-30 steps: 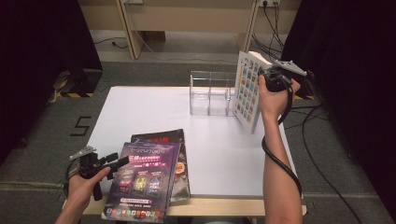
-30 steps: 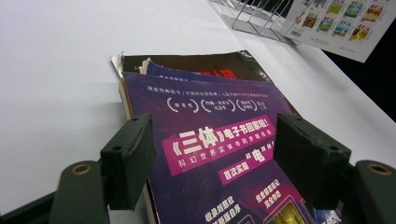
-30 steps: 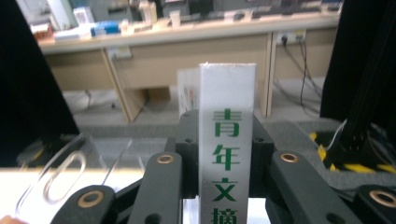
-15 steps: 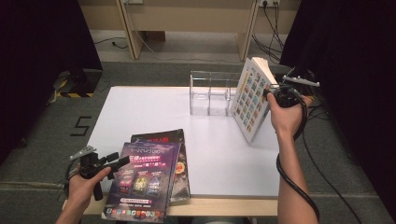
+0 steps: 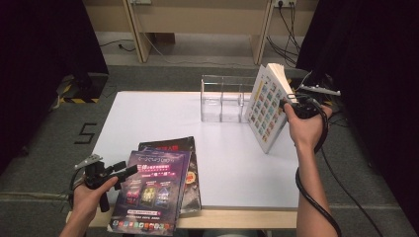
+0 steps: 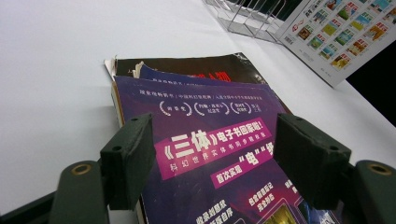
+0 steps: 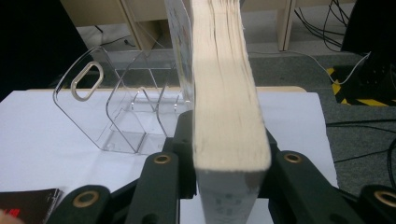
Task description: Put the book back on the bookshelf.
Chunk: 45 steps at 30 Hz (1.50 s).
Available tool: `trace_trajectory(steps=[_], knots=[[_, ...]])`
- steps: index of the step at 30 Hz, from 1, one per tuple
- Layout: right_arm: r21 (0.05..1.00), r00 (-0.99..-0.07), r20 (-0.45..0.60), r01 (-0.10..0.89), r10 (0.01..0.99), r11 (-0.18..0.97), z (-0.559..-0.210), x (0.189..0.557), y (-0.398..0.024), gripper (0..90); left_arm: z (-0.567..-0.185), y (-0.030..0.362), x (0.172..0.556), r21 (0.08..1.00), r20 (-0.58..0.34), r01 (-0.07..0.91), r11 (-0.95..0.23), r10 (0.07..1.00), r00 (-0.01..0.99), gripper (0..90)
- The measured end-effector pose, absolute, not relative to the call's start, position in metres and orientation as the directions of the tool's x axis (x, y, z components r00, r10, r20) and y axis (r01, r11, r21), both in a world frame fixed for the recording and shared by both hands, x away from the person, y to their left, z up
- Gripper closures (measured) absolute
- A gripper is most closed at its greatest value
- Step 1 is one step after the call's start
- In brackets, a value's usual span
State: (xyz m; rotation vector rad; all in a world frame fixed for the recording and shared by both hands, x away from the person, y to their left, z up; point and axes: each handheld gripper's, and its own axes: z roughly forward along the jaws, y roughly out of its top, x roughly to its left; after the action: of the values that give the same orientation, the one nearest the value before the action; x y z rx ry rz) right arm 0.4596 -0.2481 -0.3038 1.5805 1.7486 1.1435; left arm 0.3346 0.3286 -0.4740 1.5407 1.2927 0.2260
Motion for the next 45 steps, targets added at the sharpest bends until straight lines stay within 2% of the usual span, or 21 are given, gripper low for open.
trace_trajectory(steps=[10, 23, 32, 45], knots=[[0.841, -0.199, 0.157, 0.541, 0.967, -0.025, -0.294, 0.463, -0.247, 67.3, -0.474, 0.329, 0.334, 0.789, -0.452, 0.596, 0.152, 0.800, 0.395, 28.4], [0.779, -0.217, 0.115, 0.625, 0.969, 0.048, -0.268, 0.502, -0.245, 64.9, -0.473, 0.330, 0.335, 0.790, -0.451, 0.594, 0.152, 0.801, 0.394, 28.4], [0.747, -0.216, 0.093, 0.661, 0.972, 0.076, -0.264, 0.522, -0.239, 64.7, -0.473, 0.330, 0.335, 0.791, -0.449, 0.593, 0.151, 0.801, 0.395, 28.4], [0.763, -0.215, 0.098, 0.643, 0.972, 0.065, -0.271, 0.521, -0.236, 67.4, -0.473, 0.330, 0.335, 0.791, -0.449, 0.592, 0.152, 0.801, 0.395, 28.4]])
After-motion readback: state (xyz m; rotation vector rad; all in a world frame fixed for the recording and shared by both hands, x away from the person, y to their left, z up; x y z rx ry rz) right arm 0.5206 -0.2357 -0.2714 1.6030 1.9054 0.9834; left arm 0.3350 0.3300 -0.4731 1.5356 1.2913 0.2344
